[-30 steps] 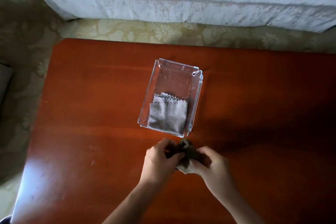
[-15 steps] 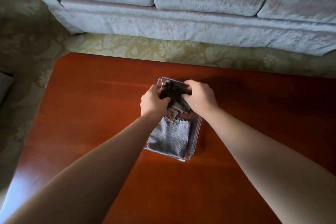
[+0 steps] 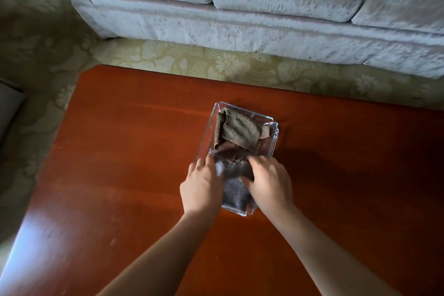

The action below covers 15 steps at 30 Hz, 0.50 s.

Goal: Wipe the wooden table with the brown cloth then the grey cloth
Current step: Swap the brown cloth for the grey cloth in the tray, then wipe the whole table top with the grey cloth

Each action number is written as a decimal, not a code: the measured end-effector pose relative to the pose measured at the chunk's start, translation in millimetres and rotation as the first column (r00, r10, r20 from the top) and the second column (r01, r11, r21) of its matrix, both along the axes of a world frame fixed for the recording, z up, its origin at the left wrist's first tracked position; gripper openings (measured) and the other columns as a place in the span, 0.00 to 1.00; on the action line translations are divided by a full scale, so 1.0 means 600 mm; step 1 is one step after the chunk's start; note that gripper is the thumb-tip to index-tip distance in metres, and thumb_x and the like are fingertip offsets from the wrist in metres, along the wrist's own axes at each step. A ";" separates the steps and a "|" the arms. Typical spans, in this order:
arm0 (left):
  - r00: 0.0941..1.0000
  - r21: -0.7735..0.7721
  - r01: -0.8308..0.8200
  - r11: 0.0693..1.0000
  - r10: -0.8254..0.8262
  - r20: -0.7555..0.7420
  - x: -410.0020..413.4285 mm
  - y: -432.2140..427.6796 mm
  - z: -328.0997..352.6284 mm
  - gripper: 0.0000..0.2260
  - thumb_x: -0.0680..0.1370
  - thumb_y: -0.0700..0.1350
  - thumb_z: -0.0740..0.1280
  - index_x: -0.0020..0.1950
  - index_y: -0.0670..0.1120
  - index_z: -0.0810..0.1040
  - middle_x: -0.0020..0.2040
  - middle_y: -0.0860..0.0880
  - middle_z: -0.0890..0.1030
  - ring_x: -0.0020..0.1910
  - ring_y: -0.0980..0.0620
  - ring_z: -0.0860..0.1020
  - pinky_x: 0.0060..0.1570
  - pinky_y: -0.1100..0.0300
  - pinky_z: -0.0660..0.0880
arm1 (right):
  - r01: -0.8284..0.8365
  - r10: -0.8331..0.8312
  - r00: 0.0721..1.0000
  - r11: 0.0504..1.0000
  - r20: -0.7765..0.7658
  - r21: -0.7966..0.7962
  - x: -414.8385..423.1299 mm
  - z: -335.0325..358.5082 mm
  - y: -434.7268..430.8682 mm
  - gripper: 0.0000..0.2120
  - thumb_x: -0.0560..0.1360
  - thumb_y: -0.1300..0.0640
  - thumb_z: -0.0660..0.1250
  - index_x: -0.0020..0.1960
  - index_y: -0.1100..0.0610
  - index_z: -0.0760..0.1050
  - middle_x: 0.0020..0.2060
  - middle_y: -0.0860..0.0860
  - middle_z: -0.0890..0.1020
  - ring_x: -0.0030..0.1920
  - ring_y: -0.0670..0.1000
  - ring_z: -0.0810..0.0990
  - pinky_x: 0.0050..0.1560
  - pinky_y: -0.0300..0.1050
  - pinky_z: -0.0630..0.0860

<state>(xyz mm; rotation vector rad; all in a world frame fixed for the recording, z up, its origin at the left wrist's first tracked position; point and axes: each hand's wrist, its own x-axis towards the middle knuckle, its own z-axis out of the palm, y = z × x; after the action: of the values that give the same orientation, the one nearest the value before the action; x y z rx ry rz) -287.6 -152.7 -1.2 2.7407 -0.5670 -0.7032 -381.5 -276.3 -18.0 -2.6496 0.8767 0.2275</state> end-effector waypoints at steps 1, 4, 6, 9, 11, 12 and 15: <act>1.000 0.022 0.009 1.000 -0.009 0.015 -0.003 -0.002 -0.004 0.19 0.80 0.53 0.69 0.69 0.51 0.71 0.63 0.52 0.77 0.65 0.48 0.74 0.50 0.50 0.76 | 0.002 -0.002 1.000 1.000 -0.015 -0.019 0.003 -0.004 0.002 0.20 0.64 0.49 0.85 0.50 0.54 0.82 0.41 0.50 0.84 0.44 0.56 0.82 0.44 0.51 0.78; 0.999 0.052 -0.018 0.998 0.016 0.034 -0.005 -0.010 -0.008 0.15 0.80 0.49 0.70 0.64 0.49 0.72 0.60 0.50 0.78 0.63 0.45 0.77 0.52 0.50 0.76 | -0.005 0.002 0.999 0.997 -0.037 -0.075 0.012 -0.014 0.004 0.19 0.59 0.50 0.87 0.39 0.52 0.78 0.32 0.49 0.80 0.38 0.57 0.79 0.40 0.50 0.74; 0.998 0.056 -0.068 0.996 0.069 -0.011 -0.004 -0.013 -0.006 0.13 0.79 0.47 0.70 0.62 0.47 0.75 0.56 0.47 0.81 0.60 0.42 0.79 0.51 0.51 0.76 | -0.013 0.010 0.999 0.995 -0.032 -0.097 0.014 -0.015 0.007 0.19 0.59 0.54 0.86 0.34 0.51 0.75 0.30 0.47 0.78 0.37 0.56 0.77 0.39 0.50 0.71; 0.992 -0.026 -0.108 0.994 0.106 -0.066 0.003 -0.006 0.008 0.08 0.76 0.45 0.69 0.54 0.47 0.80 0.42 0.52 0.75 0.57 0.43 0.77 0.45 0.54 0.72 | 0.017 -0.017 0.993 1.000 0.115 -0.002 0.002 -0.002 0.006 0.13 0.68 0.56 0.81 0.39 0.52 0.76 0.36 0.48 0.79 0.42 0.58 0.78 0.41 0.50 0.66; 0.987 -0.167 -0.126 0.978 0.106 -0.121 0.016 0.009 0.026 0.04 0.74 0.44 0.71 0.45 0.49 0.78 0.37 0.57 0.71 0.49 0.46 0.76 0.39 0.58 0.69 | 0.078 -0.137 0.962 0.967 0.236 0.243 -0.007 0.021 0.000 0.09 0.75 0.57 0.75 0.43 0.54 0.75 0.37 0.49 0.80 0.40 0.57 0.79 0.38 0.50 0.69; 0.980 -0.239 -0.151 0.959 0.113 -0.163 0.025 0.018 0.036 0.06 0.73 0.43 0.73 0.43 0.51 0.77 0.36 0.56 0.74 0.43 0.50 0.76 0.36 0.63 0.68 | 0.105 -0.206 0.945 0.926 0.254 0.362 -0.008 0.033 -0.002 0.09 0.77 0.55 0.73 0.44 0.54 0.74 0.35 0.48 0.80 0.37 0.55 0.80 0.36 0.52 0.71; 0.953 -0.401 -0.247 0.882 0.144 -0.268 0.056 0.063 0.070 0.09 0.71 0.41 0.78 0.43 0.52 0.81 0.36 0.55 0.82 0.37 0.60 0.77 0.36 0.70 0.69 | 0.107 -0.269 0.916 0.878 0.296 0.467 0.008 0.073 0.011 0.10 0.78 0.47 0.70 0.46 0.53 0.74 0.35 0.48 0.83 0.37 0.51 0.83 0.37 0.55 0.78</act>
<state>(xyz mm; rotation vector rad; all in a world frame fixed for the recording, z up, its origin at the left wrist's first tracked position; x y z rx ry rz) -254.0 -114.6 40.9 2.2262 -0.3340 -0.7309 -376.5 -269.5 25.7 -2.0733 0.8397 -0.0931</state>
